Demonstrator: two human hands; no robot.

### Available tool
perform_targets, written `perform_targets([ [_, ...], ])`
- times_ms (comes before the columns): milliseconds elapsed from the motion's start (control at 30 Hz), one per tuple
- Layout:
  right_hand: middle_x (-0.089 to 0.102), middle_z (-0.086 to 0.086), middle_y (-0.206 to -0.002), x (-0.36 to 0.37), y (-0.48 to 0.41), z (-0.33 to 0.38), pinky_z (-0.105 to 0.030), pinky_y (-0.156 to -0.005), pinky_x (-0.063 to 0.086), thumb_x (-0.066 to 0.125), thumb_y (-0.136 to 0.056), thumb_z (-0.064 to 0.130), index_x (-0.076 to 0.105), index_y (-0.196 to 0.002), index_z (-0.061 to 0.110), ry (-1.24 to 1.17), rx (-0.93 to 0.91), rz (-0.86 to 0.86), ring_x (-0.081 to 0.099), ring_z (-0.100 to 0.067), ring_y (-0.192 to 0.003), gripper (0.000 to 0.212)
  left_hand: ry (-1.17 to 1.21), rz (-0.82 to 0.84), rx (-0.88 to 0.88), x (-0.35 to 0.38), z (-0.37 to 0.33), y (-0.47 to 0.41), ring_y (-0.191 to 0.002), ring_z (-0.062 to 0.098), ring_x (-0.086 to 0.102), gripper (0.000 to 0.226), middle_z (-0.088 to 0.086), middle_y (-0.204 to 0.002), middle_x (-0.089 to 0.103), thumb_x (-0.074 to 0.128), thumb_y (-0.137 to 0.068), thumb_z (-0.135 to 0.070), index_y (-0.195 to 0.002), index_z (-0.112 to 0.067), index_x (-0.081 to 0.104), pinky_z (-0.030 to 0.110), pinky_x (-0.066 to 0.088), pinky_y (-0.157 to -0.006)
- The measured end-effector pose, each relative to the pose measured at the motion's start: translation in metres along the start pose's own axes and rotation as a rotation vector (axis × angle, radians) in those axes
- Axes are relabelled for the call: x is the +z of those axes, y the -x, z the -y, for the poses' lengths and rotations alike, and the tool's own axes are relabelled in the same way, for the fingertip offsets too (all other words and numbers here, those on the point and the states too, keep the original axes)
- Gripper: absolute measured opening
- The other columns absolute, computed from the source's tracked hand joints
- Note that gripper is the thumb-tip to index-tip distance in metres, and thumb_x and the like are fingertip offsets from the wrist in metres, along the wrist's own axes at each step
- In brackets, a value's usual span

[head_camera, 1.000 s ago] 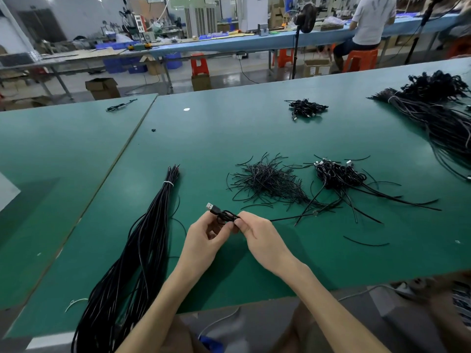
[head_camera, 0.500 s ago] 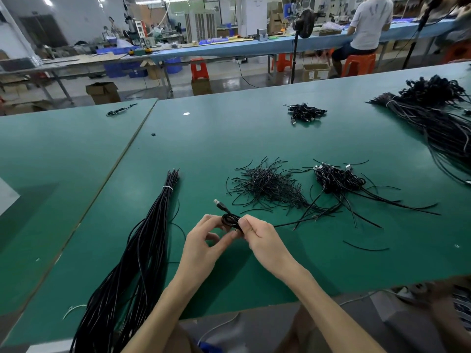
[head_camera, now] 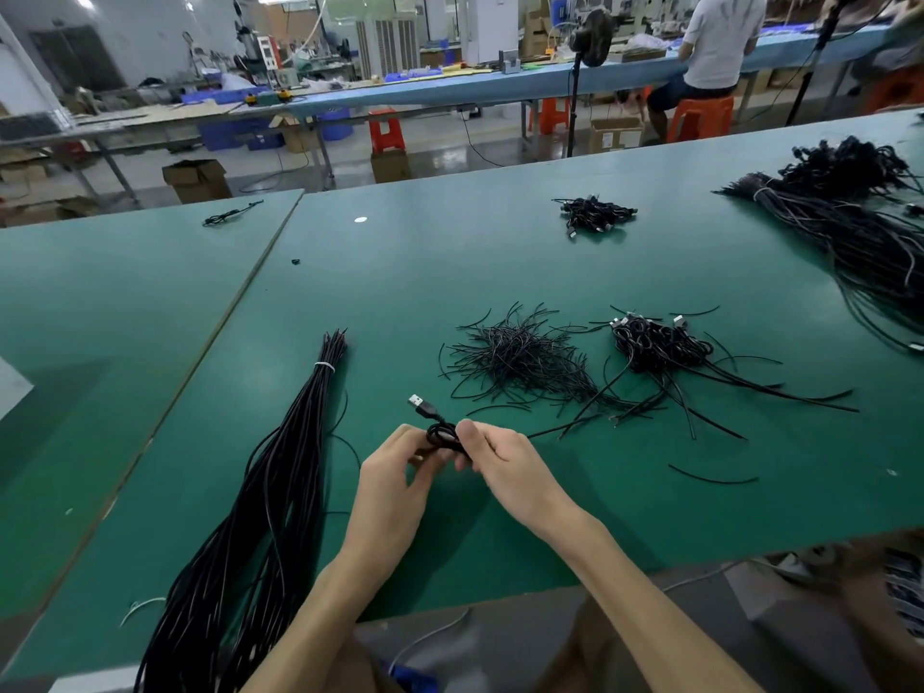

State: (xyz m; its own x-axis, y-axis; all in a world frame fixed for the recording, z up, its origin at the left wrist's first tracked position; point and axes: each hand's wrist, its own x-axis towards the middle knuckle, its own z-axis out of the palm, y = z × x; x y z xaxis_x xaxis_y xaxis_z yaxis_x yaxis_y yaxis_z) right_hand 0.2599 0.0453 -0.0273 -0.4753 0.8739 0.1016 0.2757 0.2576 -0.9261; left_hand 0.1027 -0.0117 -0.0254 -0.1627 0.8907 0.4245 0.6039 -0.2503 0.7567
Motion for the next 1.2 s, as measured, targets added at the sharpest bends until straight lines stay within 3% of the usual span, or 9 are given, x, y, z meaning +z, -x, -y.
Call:
perform_targets([
  [233, 0.052, 0.013, -0.055, -0.003, -0.001, 0.000, -0.031, -0.061, 0.033, 0.038, -0.107, 0.054, 0.056, -0.062, 0.023, -0.027, -0.013, -0.036, 0.040, -0.006, -0.054, 0.058, 0.161, 0.061, -0.102, -0.006, -0.001, 0.001, -0.078, 0.014, 0.073, 0.018, -0.005, -0.081, 0.076, 0.077, -0.088, -0.008, -0.082, -0.024, 0.072, 0.027, 0.058, -0.078],
  [333, 0.049, 0.012, -0.052, -0.004, -0.002, 0.000, -0.027, -0.057, 0.030, 0.040, -0.109, 0.047, 0.054, -0.061, 0.021, -0.084, -0.006, -0.032, 0.037, -0.004, -0.049, 0.057, 0.271, 0.109, -0.101, -0.010, -0.003, 0.001, -0.077, 0.017, 0.074, 0.014, 0.001, -0.081, 0.077, 0.075, -0.088, -0.003, -0.088, -0.017, 0.076, 0.023, 0.057, -0.079],
  [600, 0.050, 0.010, -0.055, -0.003, -0.003, -0.002, -0.024, -0.057, 0.031, 0.039, -0.106, 0.051, 0.056, -0.059, 0.025, -0.131, -0.009, 0.027, 0.039, -0.005, -0.051, 0.057, 0.097, 0.024, -0.047, -0.001, 0.001, 0.001, -0.081, 0.016, 0.068, 0.026, -0.008, -0.082, 0.071, 0.071, -0.090, 0.005, -0.083, -0.020, 0.070, 0.026, 0.055, -0.080],
  [733, 0.051, 0.009, -0.057, -0.004, -0.004, -0.003, -0.019, -0.056, 0.032, 0.039, -0.105, 0.051, 0.056, -0.058, 0.025, -0.171, 0.004, 0.030, 0.041, -0.006, -0.052, 0.056, 0.039, 0.065, -0.024, 0.002, 0.001, 0.000, -0.089, 0.011, 0.065, 0.018, -0.014, -0.093, 0.068, 0.071, -0.094, -0.005, -0.094, -0.022, 0.070, 0.019, 0.050, -0.082],
  [833, 0.051, 0.010, -0.056, -0.005, -0.004, -0.002, -0.015, -0.054, 0.033, 0.040, -0.107, 0.047, 0.054, -0.059, 0.024, -0.187, 0.006, 0.024, 0.041, -0.005, -0.052, 0.055, 0.078, 0.109, 0.005, 0.001, 0.001, -0.001, -0.097, 0.015, 0.067, 0.014, -0.012, -0.099, 0.069, 0.068, -0.096, -0.007, -0.102, -0.019, 0.072, 0.025, 0.053, -0.083],
  [967, 0.051, 0.011, -0.054, -0.006, -0.003, 0.001, -0.011, -0.052, 0.032, 0.040, -0.111, 0.037, 0.054, -0.061, 0.019, -0.200, 0.022, 0.029, 0.041, -0.002, -0.051, 0.055, 0.107, 0.091, -0.004, -0.002, -0.001, 0.000, -0.093, 0.017, 0.068, 0.011, -0.011, -0.097, 0.071, 0.070, -0.095, -0.011, -0.100, -0.020, 0.075, 0.032, 0.055, -0.080],
  [1067, 0.051, 0.010, -0.056, -0.009, -0.002, 0.005, -0.013, -0.049, 0.031, 0.040, -0.111, 0.034, 0.056, -0.064, 0.015, -0.234, 0.042, 0.040, 0.039, -0.003, -0.050, 0.053, 0.071, 0.045, 0.023, 0.000, -0.005, 0.000, -0.088, 0.012, 0.068, 0.019, -0.015, -0.095, 0.070, 0.072, -0.093, -0.011, -0.097, -0.029, 0.074, 0.022, 0.053, -0.079],
  [1200, 0.048, 0.009, -0.055, -0.010, 0.000, 0.009, -0.016, -0.046, 0.028, 0.040, -0.111, 0.033, 0.056, -0.066, 0.013, -0.287, 0.073, 0.024, 0.035, -0.004, -0.047, 0.052, -0.040, -0.053, 0.125, 0.003, -0.005, 0.003, -0.085, 0.011, 0.065, 0.008, -0.015, -0.095, 0.068, 0.073, -0.092, -0.019, -0.099, -0.020, 0.076, 0.022, 0.053, -0.076],
])
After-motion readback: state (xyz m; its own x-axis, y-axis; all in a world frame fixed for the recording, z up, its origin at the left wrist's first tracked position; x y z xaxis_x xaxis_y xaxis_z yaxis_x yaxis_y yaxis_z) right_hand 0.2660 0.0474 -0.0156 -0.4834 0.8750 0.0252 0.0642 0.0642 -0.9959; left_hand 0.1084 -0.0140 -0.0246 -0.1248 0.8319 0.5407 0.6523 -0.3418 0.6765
